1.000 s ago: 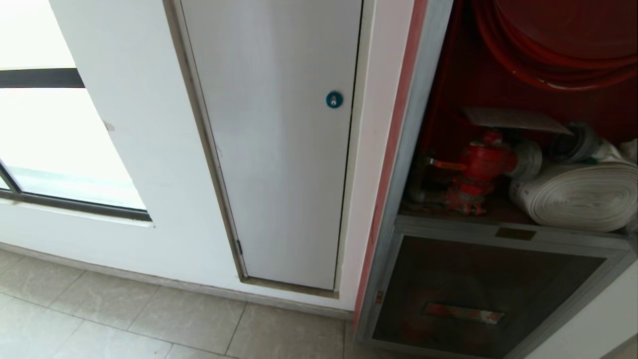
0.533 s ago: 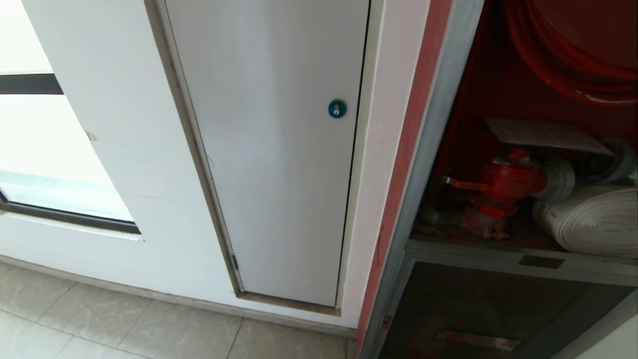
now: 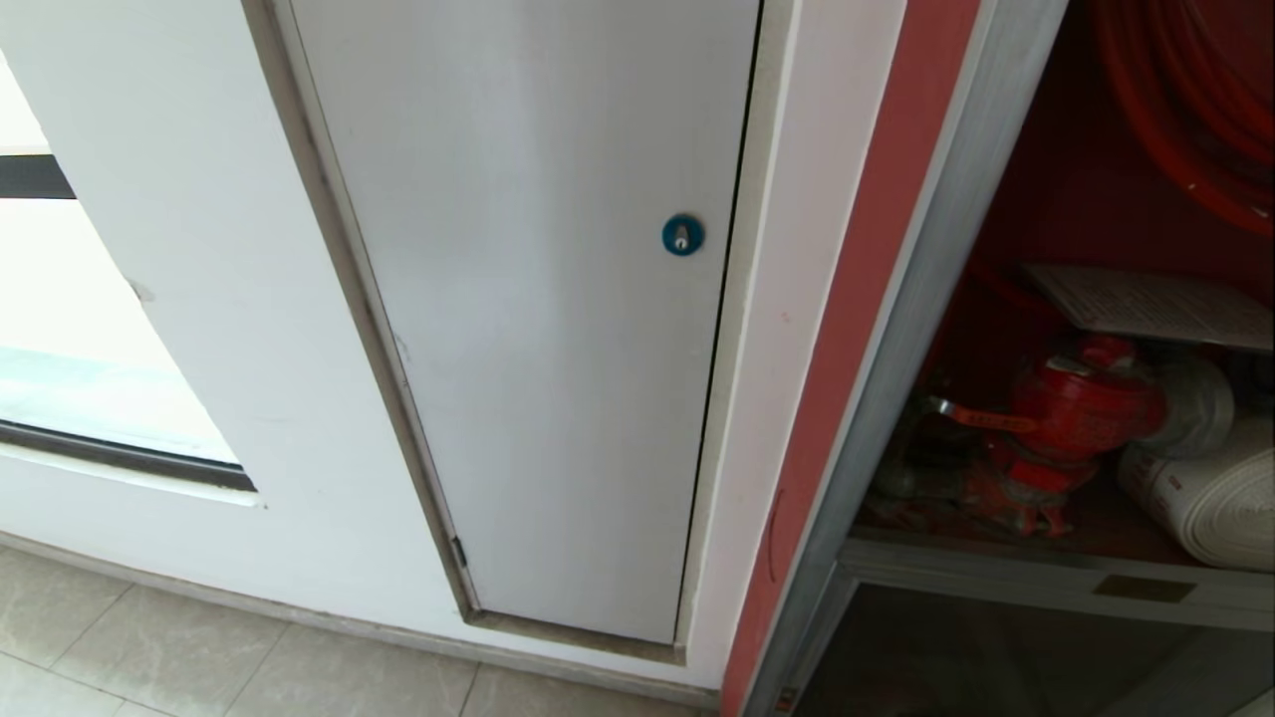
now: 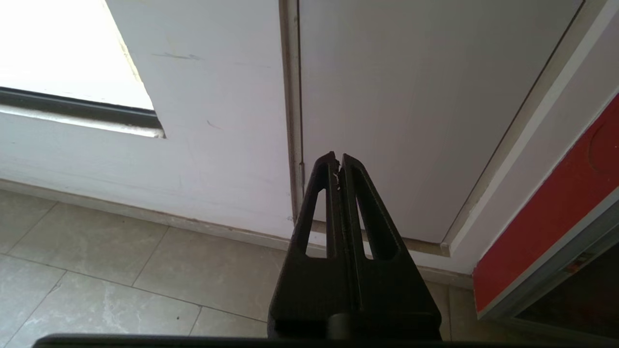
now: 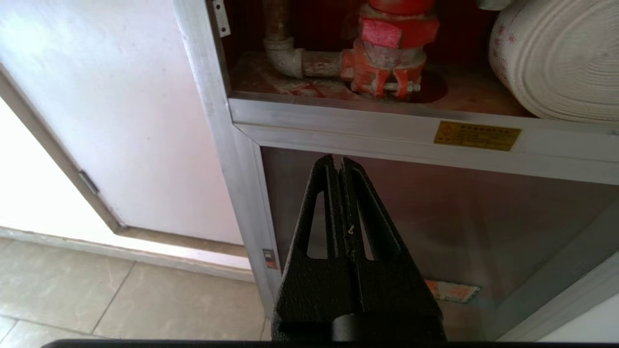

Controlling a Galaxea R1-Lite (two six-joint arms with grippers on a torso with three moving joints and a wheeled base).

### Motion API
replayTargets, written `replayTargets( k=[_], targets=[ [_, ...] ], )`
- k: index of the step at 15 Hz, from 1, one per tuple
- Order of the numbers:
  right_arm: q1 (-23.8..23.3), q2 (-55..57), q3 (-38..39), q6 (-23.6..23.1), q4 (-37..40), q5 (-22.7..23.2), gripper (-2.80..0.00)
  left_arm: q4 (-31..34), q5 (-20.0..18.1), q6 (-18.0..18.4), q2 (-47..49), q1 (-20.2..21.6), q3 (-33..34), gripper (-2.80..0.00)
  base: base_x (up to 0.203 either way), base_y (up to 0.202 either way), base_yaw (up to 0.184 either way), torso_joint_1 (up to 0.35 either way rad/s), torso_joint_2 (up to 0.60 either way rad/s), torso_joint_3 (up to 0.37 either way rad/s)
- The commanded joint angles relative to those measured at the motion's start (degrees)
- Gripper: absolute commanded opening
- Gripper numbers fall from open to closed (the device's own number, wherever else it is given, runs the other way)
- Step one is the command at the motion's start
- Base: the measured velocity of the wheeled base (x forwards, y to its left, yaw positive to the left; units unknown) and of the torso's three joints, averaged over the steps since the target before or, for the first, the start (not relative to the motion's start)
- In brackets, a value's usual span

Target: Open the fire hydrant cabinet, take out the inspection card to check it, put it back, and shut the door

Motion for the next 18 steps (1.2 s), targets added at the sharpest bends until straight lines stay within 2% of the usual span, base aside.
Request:
replayTargets(
  k=[1,13,15,18],
  targets=[
    [0.0,0.0,0.0,0.0,0.0,0.0,-2.80,0.0,0.0,0.0,0.1,0.0,0.0,-2.80,0.000,0.000,0.000,0.000,0.00,0.000],
    [0.0,0.0,-0.1,-0.6,0.4,-0.5,-2.80,-0.1,0.0,0.0,0.1,0.0,0.0,-2.80,0.000,0.000,0.000,0.000,0.00,0.000],
    [0.1,0.8,-3.3,-1.1,1.8,-0.4,-2.80,-0.1,0.0,0.0,0.1,0.0,0.0,-2.80,0.000,0.000,0.000,0.000,0.00,0.000],
    [0.1,9.6,-10.9,-1.3,3.5,-0.5,-2.80,-0.1,0.0,0.0,0.1,0.0,0.0,-2.80,0.000,0.000,0.000,0.000,0.00,0.000]
  ],
)
